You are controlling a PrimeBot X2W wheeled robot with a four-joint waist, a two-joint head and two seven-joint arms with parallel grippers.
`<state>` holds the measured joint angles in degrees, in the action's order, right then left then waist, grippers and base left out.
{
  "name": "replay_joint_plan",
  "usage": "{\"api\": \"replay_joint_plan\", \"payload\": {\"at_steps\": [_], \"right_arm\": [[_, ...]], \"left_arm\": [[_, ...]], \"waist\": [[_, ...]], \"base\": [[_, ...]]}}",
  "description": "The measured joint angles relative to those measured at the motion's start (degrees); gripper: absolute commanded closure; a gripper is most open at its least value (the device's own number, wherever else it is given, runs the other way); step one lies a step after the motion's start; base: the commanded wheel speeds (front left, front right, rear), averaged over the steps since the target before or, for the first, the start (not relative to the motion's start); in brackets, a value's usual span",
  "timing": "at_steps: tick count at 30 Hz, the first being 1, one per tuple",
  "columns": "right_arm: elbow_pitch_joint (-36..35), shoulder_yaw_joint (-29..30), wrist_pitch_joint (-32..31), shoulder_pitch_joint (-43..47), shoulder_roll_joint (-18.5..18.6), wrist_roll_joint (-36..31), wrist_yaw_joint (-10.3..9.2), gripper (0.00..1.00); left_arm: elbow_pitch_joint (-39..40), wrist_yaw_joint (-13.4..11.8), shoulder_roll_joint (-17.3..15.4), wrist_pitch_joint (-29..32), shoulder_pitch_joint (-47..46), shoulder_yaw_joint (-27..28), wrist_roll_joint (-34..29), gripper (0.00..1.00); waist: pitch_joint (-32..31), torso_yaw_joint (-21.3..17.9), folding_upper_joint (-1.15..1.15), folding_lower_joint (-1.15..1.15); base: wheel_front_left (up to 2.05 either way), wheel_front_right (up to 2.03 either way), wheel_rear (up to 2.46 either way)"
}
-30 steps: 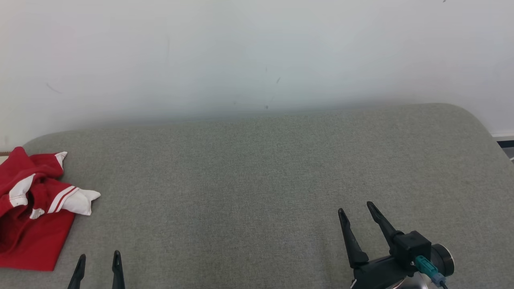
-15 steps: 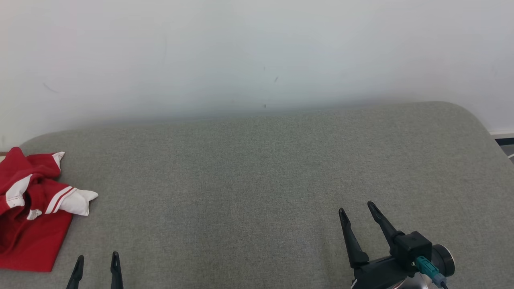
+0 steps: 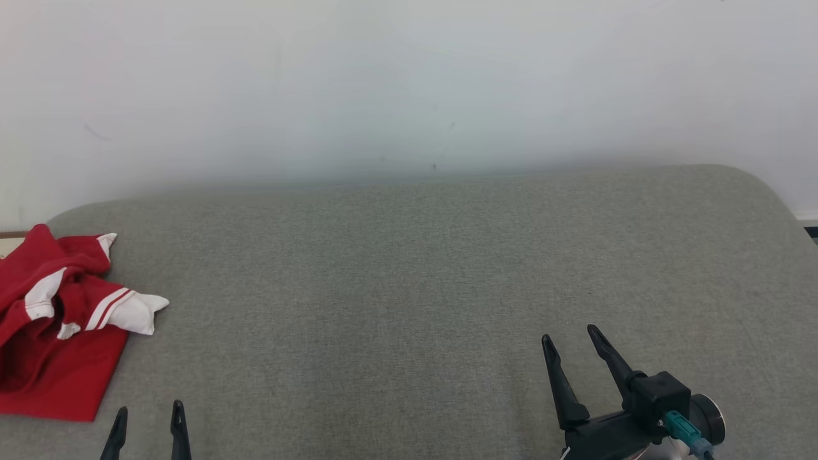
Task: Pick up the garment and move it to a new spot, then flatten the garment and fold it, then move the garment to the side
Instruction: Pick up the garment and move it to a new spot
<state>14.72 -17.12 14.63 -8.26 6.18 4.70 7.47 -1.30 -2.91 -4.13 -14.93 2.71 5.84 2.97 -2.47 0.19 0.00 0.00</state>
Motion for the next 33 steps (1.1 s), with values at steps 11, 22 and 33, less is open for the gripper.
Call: {"api": "replay_joint_plan", "payload": {"at_steps": [11, 22, 33], "right_arm": [[0.7, -0.3, 0.0, 0.3, -0.2, 1.1, 0.00, 0.00], [1.2, -0.5, 0.2, 0.3, -0.3, 1.8, 0.00, 0.00], [1.6, -1.6, 0.4, 0.3, -0.7, 2.4, 0.00, 0.00]], "left_arm": [[-0.2, -0.9, 0.1, 0.0, 0.3, 0.9, 0.3, 0.00], [-0.5, -1.2, -0.2, 0.0, 0.4, 1.7, 0.8, 0.00], [-0.7, -1.2, -0.7, 0.0, 0.9, 2.2, 0.8, 0.00]], "waist": [[-0.2, 4.0, 0.00, 0.00], [-0.4, 9.8, 0.00, 0.00], [-1.5, 15.8, 0.00, 0.00]], "base": [[0.00, 0.00, 0.00], [0.00, 0.00, 0.00], [0.00, 0.00, 0.00]]}}
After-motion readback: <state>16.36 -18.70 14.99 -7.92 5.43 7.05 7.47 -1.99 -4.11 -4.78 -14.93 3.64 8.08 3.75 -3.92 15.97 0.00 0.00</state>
